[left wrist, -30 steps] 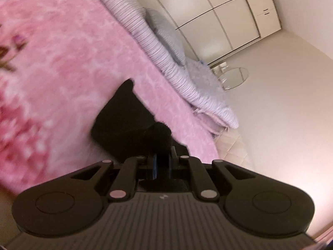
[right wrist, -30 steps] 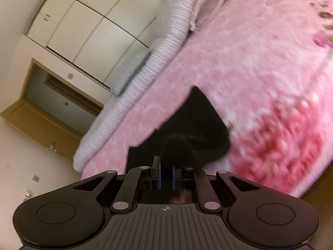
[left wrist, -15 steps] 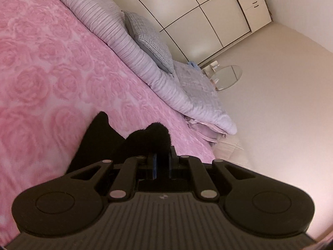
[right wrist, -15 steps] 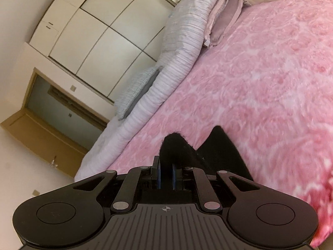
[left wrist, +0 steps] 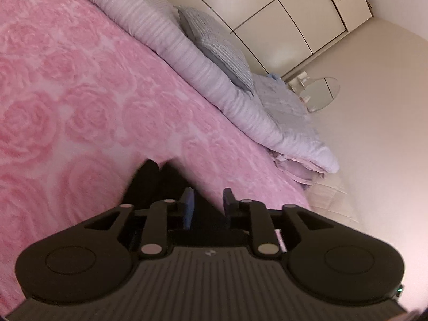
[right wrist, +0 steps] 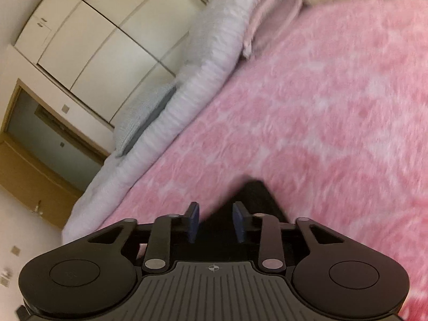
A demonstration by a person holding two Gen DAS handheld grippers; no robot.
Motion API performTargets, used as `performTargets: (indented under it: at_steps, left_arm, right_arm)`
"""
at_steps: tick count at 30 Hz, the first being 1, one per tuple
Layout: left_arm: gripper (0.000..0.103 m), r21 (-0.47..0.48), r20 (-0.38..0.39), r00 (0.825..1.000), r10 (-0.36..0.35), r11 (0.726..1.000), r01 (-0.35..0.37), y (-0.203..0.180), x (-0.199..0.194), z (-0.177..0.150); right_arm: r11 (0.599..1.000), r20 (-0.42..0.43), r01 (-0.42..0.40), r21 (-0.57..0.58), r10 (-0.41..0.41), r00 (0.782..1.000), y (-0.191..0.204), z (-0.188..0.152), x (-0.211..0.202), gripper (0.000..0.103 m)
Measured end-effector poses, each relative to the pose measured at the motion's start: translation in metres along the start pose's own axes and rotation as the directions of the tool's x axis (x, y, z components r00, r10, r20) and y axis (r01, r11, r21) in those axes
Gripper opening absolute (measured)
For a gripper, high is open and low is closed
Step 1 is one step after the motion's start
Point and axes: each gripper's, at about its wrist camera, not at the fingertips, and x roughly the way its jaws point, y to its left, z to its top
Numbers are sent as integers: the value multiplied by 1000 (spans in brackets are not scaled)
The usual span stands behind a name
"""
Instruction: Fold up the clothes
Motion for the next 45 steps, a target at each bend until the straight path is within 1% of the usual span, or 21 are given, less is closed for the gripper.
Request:
performTargets:
  at_steps: [3, 5, 8, 12, 15, 17, 20, 22, 23, 24, 25, 27, 29, 32, 35, 39, 42, 43, 45]
  left_arm:
    - [28, -1, 1, 1000, 29, 1000, -29, 10, -2, -1]
    - [30, 3, -16, 998, 53, 999, -53, 18, 0, -1]
    - [36, 11, -47, 995, 87, 996, -87, 28, 8, 0]
    - [40, 69, -85, 985, 152, 987, -147, 38, 34, 9]
    - [40, 98, -114, 977, 178, 981, -167, 42, 58, 16]
    - [41, 108, -123, 973, 194, 977, -182, 45, 73, 20]
    - [41, 117, -128, 972, 195, 977, -180, 46, 88, 21]
    - [36, 142, -118, 977, 176, 977, -158, 44, 90, 20]
    - [30, 155, -113, 980, 166, 977, -148, 43, 92, 20]
    - [12, 168, -108, 982, 156, 976, -137, 42, 93, 19]
    - [9, 180, -104, 984, 147, 975, -126, 41, 94, 19]
    - [9, 206, -95, 987, 127, 973, -105, 39, 97, 18]
    - [8, 225, -71, 992, 108, 970, -90, 37, 97, 19]
    - [8, 260, -19, 993, 116, 960, -107, 32, 100, 22]
    - [8, 285, -9, 989, 148, 948, -139, 31, 113, 21]
    - [8, 252, -16, 984, 175, 953, -166, 49, 133, 21]
    - [9, 235, -31, 984, 173, 958, -161, 58, 142, 20]
    - [9, 242, -39, 983, 179, 956, -165, 58, 143, 21]
    - [13, 270, -58, 978, 198, 947, -176, 54, 142, 24]
  right_arm:
    - [1000, 23, -6, -25, 7, 1000, -5, 4, -4, 40]
    - [1000, 11, 2, -24, -2, 1000, -14, 6, -3, 40]
    - [998, -36, 40, -44, -41, 999, -26, 7, 12, 41]
    - [993, -97, 89, -72, -96, 991, -44, 8, 31, 41]
    - [990, -126, 84, -111, -98, 987, -49, 9, 52, 42]
    - [988, -128, 90, -129, -106, 986, -50, 8, 61, 43]
    - [987, -136, 87, -136, -105, 985, -51, 10, 79, 45]
    - [989, -142, 70, -132, -88, 986, -52, 11, 89, 45]
    - [989, -140, 55, -138, -75, 987, -52, 11, 93, 45]
    - [987, -138, 47, -154, -69, 988, -50, 11, 96, 34]
    - [981, -137, 51, -185, -77, 988, -47, 10, 100, 8]
    - [970, -120, 55, -236, -86, 989, -41, 9, 104, 7]
    - [965, -79, 44, -257, -67, 995, -39, 11, 102, 6]
    - [966, -35, 28, -258, -39, 999, -40, 16, 101, 6]
    - [960, -28, 53, -274, -64, 998, -43, 17, 113, 6]
    - [953, -24, 106, -282, -118, 993, -52, 13, 135, 6]
    - [944, -49, 153, -292, -175, 983, -61, 6, 156, 6]
    - [946, -55, 153, -285, -176, 983, -62, 7, 158, 6]
    - [946, -71, 160, -283, -187, 980, -61, 9, 157, 7]
